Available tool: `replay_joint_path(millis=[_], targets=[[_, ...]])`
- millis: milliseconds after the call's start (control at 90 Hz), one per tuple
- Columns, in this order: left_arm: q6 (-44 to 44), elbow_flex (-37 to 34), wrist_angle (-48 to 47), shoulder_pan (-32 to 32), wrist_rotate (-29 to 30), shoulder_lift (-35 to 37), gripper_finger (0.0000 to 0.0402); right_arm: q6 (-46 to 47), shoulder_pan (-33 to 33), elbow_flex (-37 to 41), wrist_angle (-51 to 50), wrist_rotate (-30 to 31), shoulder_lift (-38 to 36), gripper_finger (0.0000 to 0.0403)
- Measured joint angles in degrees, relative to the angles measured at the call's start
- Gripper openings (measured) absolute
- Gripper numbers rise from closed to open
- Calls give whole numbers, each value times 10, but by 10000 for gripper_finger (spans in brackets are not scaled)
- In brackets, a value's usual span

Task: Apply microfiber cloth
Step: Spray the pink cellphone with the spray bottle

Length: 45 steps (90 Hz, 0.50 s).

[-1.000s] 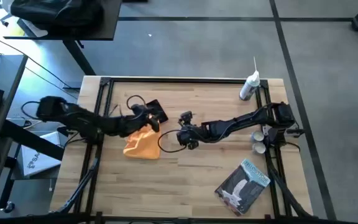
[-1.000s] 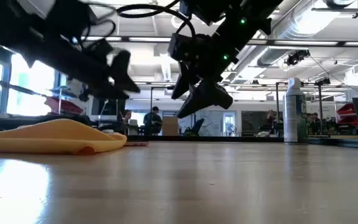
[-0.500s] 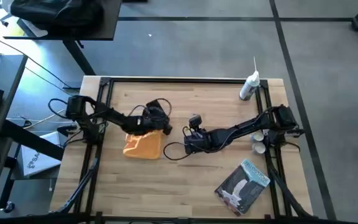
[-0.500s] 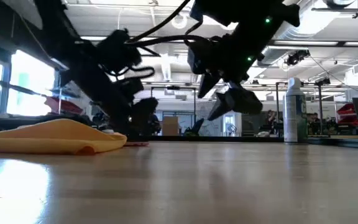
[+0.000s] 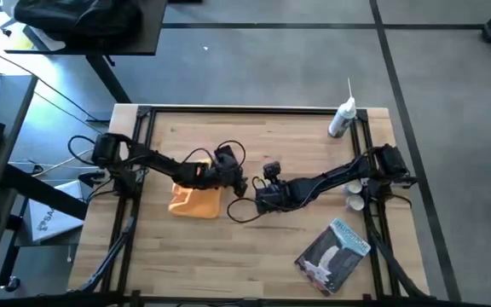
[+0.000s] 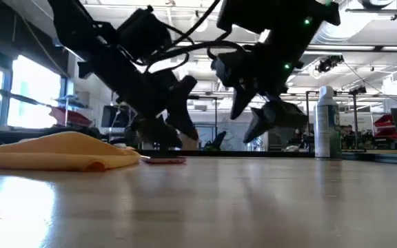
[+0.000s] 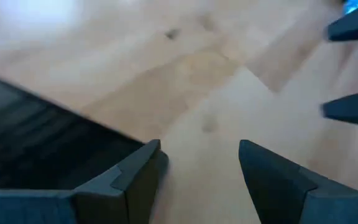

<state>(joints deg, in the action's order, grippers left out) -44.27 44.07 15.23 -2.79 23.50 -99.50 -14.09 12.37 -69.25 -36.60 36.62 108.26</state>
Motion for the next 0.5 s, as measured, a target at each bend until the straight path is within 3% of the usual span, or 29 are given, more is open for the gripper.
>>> replay_joint_path(millis=[100, 244, 300, 500], targets=[[8, 1, -45, -13, 60, 38, 197, 25, -4, 8, 16, -55, 0, 271], [37, 1, -129, -5, 242, 81, 197, 32, -4, 21, 60, -62, 0, 271], [44, 0, -144, 4, 281, 83, 197, 33, -4, 24, 80, -63, 0, 271], [9, 0, -106, 44, 202, 31, 197, 69, -3, 24, 103, -69, 0, 271]])
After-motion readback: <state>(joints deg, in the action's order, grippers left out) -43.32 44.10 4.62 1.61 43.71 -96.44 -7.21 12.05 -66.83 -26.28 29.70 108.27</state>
